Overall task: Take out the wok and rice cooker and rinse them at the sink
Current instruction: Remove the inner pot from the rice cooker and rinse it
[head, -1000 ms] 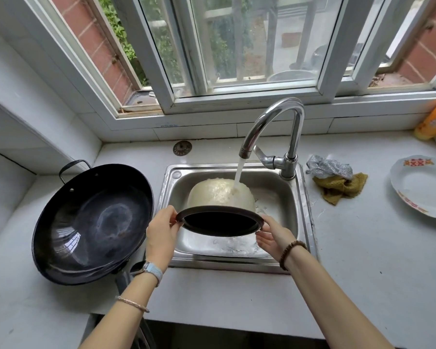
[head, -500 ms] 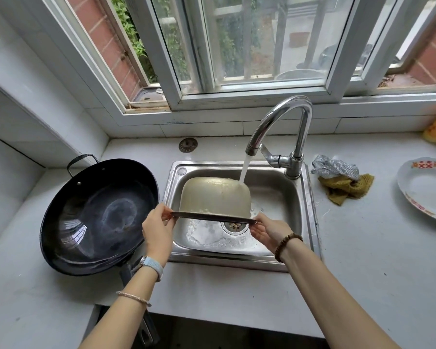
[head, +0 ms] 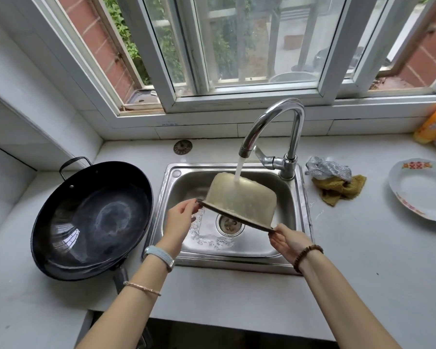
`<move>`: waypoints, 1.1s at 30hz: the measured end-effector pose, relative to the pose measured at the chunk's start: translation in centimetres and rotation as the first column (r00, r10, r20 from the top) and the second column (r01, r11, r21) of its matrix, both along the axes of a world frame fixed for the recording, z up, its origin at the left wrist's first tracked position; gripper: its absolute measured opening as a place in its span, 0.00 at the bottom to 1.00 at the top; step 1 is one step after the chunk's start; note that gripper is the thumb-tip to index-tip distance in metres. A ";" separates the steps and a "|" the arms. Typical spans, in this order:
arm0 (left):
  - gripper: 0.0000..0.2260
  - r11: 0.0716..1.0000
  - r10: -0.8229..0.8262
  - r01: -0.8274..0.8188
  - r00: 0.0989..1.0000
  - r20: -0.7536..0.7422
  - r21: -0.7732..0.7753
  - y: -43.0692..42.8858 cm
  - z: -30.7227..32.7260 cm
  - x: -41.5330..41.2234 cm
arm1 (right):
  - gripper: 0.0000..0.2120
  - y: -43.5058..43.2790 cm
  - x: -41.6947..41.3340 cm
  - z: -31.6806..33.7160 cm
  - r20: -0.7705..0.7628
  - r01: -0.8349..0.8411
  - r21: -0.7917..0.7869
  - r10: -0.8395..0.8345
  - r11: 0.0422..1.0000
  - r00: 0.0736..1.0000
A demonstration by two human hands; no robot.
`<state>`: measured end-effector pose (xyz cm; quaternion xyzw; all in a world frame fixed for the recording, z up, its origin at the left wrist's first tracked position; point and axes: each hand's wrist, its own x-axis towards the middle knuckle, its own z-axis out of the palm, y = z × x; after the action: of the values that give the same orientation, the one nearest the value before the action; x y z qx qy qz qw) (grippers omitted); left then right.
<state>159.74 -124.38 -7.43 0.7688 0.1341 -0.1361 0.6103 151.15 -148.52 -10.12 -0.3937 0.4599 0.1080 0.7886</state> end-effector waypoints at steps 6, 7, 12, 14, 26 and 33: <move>0.19 0.994 -0.105 0.106 0.994 -0.025 0.035 -2.7 -0.1 0.9 | 0.06 -1.2 -0.9 -0.3 -0.001 0.068 -0.004 -0.068 0.998 0.998; 0.21 0.993 -0.108 0.109 0.994 -0.032 0.036 -3.1 -0.1 1.0 | 0.06 -1.4 -1.0 -0.3 -0.002 0.075 -0.009 -0.075 0.997 0.997; 0.21 0.993 -0.114 0.115 0.992 -0.051 0.006 -4.6 0.3 1.3 | 0.05 -2.2 -1.4 -0.4 0.005 0.107 -0.014 -0.107 0.994 0.994; 0.20 0.994 -0.110 0.110 0.993 -0.051 0.001 -5.1 0.5 1.3 | 0.06 -2.4 -1.6 -0.5 0.007 0.106 -0.016 -0.106 0.994 0.994; 0.21 0.992 -0.121 0.118 0.990 -0.066 -0.037 -6.7 1.1 1.4 | 0.05 -3.2 -2.1 -1.0 0.013 0.101 -0.011 -0.101 0.995 0.995; 0.16 0.997 -0.074 0.070 0.991 -0.108 -0.038 -6.0 0.5 1.5 | 0.03 -3.0 -1.6 -1.1 0.030 0.082 -0.012 -0.082 0.997 0.996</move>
<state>161.20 -130.40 -6.92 0.7539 0.1370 -0.2021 0.6100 149.56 -151.53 -11.26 -0.3810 0.4647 0.0668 0.7965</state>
